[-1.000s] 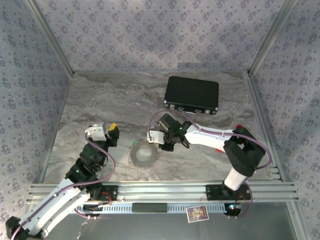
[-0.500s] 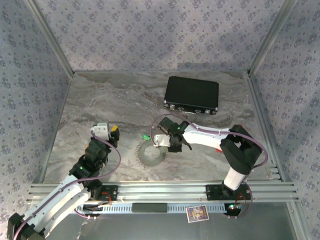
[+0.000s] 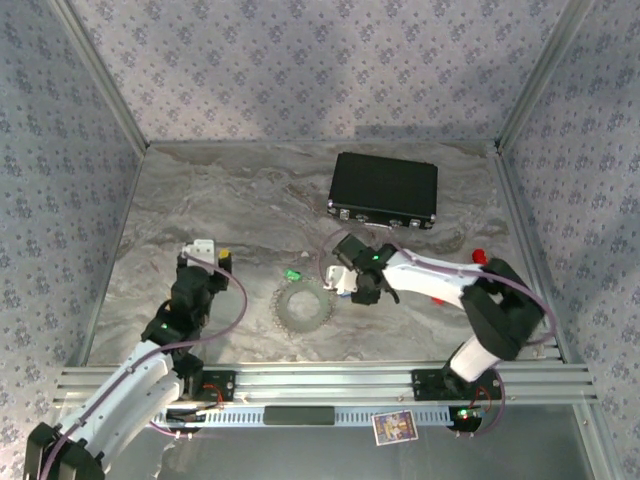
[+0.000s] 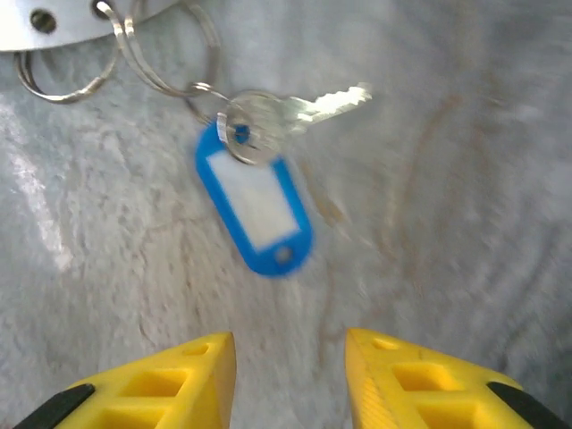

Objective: Put the keys on the keyring

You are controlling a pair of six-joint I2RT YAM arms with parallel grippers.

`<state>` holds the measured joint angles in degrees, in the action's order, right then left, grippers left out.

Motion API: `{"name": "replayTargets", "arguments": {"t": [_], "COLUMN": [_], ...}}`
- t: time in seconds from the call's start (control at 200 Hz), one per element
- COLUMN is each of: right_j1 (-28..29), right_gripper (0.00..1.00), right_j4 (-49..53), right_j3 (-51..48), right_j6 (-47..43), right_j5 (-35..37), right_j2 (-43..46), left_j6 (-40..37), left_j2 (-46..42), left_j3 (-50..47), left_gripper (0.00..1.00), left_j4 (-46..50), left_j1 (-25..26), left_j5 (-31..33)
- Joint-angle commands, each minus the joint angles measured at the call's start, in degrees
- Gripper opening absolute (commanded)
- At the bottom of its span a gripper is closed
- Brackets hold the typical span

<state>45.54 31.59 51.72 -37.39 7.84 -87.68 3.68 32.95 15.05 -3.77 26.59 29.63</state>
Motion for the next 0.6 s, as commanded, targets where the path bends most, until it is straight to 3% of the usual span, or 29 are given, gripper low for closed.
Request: {"name": "replayTargets", "arguments": {"t": [0.0, 0.165, 0.315, 0.505, 0.595], "right_j1": [-3.7, -14.3, -30.0, -43.8, -45.4], "right_gripper": [0.40, 0.46, 0.52, 0.55, 0.55], "right_j4": [-7.7, -25.1, -40.8, -70.1, -73.3], "right_j3": [-3.2, -13.8, -24.8, -39.4, -39.2], "right_j6": [5.7, 17.9, 27.1, 34.4, 34.9], "right_j5": [-6.7, -7.5, -4.3, -7.2, -9.4], "right_j2": [11.4, 24.9, 30.6, 24.2, 21.8], "left_j6": [-1.1, -2.1, -5.8, -5.6, -6.2], "left_j2": [1.5, 6.6, 13.3, 26.4, 31.6], "left_j3": [2.0, -0.6, -2.0, -3.1, -1.4], "left_gripper": [0.76, 0.92, 0.95, 0.96, 0.97], "left_j4": [-2.9, -10.7, -19.0, -30.7, -34.0], "left_j1": [-3.6, -7.2, -10.4, -17.1, -18.2], "left_j5": [-1.2, -0.7, -2.8, -10.3, -12.8]}}
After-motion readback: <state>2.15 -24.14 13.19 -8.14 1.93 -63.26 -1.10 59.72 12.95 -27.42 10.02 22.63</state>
